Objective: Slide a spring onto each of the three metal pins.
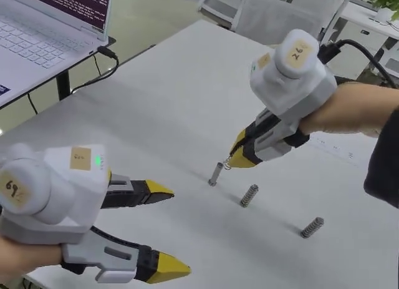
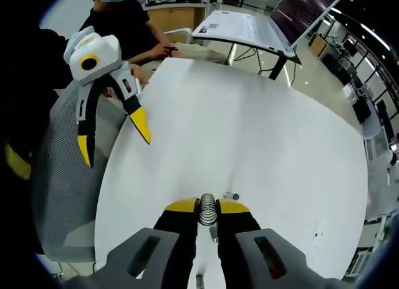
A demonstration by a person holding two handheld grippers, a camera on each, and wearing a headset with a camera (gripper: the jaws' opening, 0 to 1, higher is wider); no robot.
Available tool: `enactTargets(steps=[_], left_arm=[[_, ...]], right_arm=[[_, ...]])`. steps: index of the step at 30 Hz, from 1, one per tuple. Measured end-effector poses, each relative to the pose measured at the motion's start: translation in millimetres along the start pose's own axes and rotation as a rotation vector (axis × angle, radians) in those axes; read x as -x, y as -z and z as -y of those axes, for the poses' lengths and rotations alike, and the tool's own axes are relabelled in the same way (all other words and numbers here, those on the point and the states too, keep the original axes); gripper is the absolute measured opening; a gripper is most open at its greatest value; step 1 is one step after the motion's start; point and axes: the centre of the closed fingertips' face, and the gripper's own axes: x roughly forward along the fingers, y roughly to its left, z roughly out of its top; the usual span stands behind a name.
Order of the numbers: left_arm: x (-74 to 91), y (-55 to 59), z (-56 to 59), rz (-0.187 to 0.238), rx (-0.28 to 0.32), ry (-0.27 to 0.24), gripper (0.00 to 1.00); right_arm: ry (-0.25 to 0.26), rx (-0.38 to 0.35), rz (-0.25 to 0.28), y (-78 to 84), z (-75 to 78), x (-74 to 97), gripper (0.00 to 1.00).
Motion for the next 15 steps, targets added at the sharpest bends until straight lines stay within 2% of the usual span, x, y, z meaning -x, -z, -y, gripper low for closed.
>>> enactTargets(steps=[9,15], left_arm=[[0.7,2.6,-0.3,-0.005,0.006,-0.008,0.58],[0.8,3.8,-1.1,-0.009,0.006,-0.011,0.57]], right_arm=[[0.044,-0.013,-0.030,11.1,24.4,-14.7,0.08],[0.045,-0.029,-0.030,11.2,29.5,-22.2,0.08]])
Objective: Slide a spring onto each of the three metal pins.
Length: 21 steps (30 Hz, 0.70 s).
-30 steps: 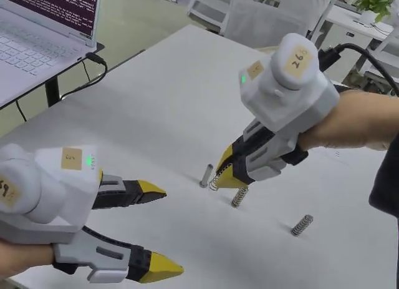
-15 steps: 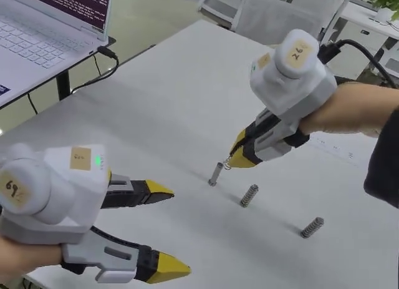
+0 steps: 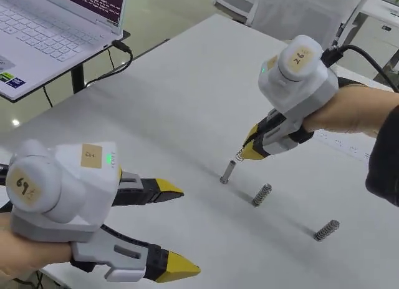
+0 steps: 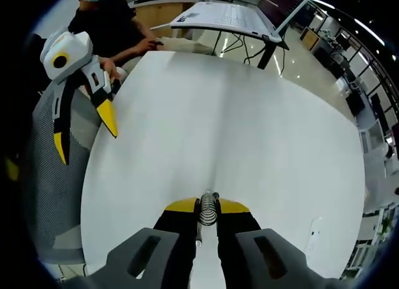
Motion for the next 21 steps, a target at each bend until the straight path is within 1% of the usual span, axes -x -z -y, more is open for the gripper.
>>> enactTargets(steps=[5,9,10,13,16,21], left_arm=[[0.0,1.2,0.0,-0.003,0.003,0.001,0.57],[-0.1,1.2,-0.3,-0.002,0.005,0.001,0.57],[-0.1,1.0,-0.6,-0.002,0.004,0.000,0.56],[-0.2,1.2,-0.8,-0.002,0.005,0.000,0.57],[-0.5,2.6,-1.1,-0.008,0.003,-0.001,0.56],[-0.9,2.2,-1.3,-0.006,0.003,-0.002,0.56]], right_arm=[[-0.003,-0.001,-0.025,4.4,1.9,-10.1,0.08],[-0.007,-0.005,-0.032,6.9,4.0,-14.5,0.08],[-0.014,-0.013,-0.027,6.3,3.7,-15.4,0.08],[-0.010,-0.012,-0.025,6.0,5.6,-17.3,0.08],[-0.016,-0.019,-0.029,9.2,7.9,-21.4,0.08],[-0.025,-0.023,-0.026,8.3,7.2,-22.0,0.08]])
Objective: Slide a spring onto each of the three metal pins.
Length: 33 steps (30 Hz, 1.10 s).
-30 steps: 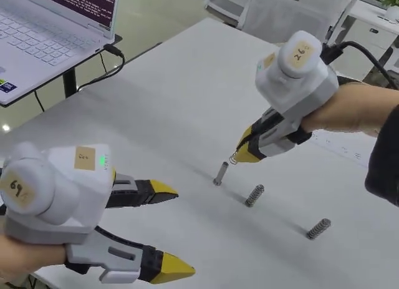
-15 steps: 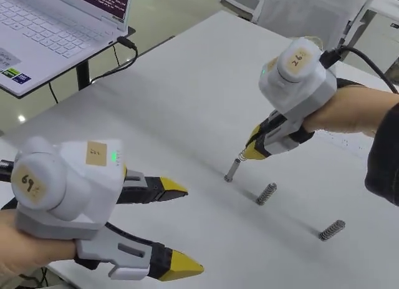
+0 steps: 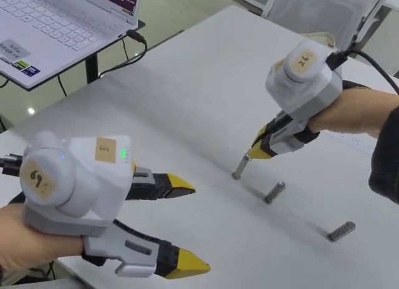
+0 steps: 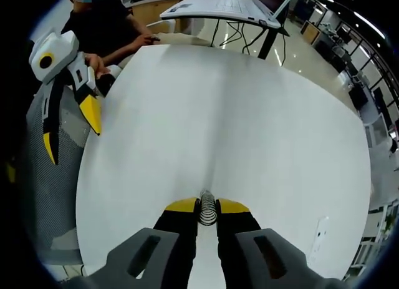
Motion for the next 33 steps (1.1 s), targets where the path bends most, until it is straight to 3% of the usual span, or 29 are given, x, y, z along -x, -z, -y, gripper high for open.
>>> enactTargets(steps=[19,33], left_arm=[[0.2,0.4,0.2,0.004,0.013,0.000,0.55],[-0.2,1.7,0.2,-0.002,0.018,0.000,0.54]], right_arm=[[-0.034,-0.005,-0.046,8.3,0.3,-18.7,0.09],[-0.056,-0.006,-0.065,8.7,-4.9,-19.5,0.09]])
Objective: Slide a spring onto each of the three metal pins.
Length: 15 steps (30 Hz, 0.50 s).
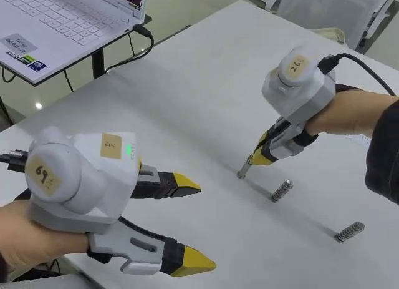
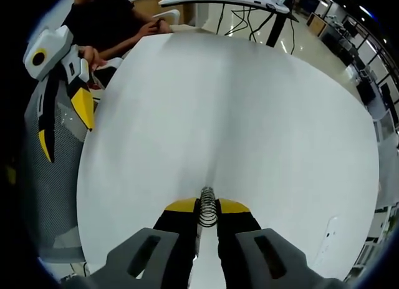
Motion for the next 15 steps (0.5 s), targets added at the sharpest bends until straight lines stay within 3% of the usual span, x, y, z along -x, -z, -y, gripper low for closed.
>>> enactTargets(steps=[15], left_arm=[[-0.7,0.8,0.4,-0.002,0.002,0.005,0.53]], right_arm=[[0.004,0.058,-0.063,0.2,-7.8,3.8,0.08]])
